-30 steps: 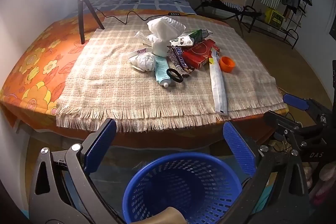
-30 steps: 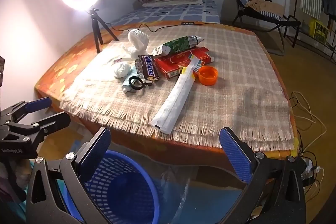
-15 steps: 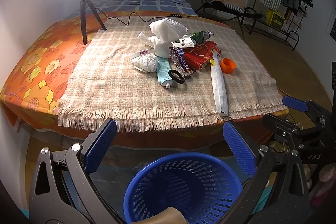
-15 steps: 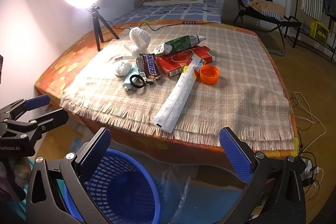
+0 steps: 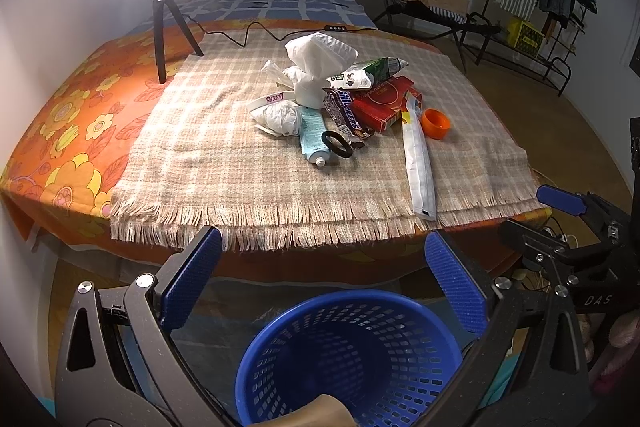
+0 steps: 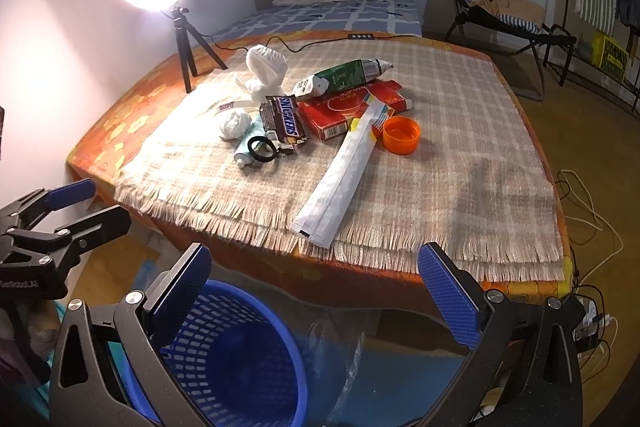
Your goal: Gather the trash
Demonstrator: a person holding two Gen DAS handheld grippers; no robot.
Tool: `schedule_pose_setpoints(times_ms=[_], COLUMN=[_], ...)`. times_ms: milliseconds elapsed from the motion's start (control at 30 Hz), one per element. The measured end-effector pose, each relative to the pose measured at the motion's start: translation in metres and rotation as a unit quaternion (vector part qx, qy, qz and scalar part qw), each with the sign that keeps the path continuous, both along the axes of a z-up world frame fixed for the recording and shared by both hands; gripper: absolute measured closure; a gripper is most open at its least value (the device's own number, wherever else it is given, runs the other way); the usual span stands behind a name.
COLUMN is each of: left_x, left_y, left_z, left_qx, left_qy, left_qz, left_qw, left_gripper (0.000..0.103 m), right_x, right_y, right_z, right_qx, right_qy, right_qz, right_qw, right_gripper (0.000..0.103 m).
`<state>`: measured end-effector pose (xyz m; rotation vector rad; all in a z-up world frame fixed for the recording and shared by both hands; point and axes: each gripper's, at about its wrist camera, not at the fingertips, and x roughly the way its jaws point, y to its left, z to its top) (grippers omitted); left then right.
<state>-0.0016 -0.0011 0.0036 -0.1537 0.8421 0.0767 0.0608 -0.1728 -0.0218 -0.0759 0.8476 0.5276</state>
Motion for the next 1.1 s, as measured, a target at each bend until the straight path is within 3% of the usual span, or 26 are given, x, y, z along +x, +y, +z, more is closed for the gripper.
schedule_pose_setpoints(times_ms=[1100], left_x=[-0.002], left_y=[0.010], left_z=[0.001], left_qx=[0.003], left_qy=[-0.005], left_qz=[0.004], left_qw=[1.0000], left_gripper=[0.000], right_x=[-0.011], right_y=[0.011], right_z=[0.000], right_qx=[-0.023], right_qy=[0.001], right_qz=[0.002], right_qw=[1.000], right_gripper=[0.001])
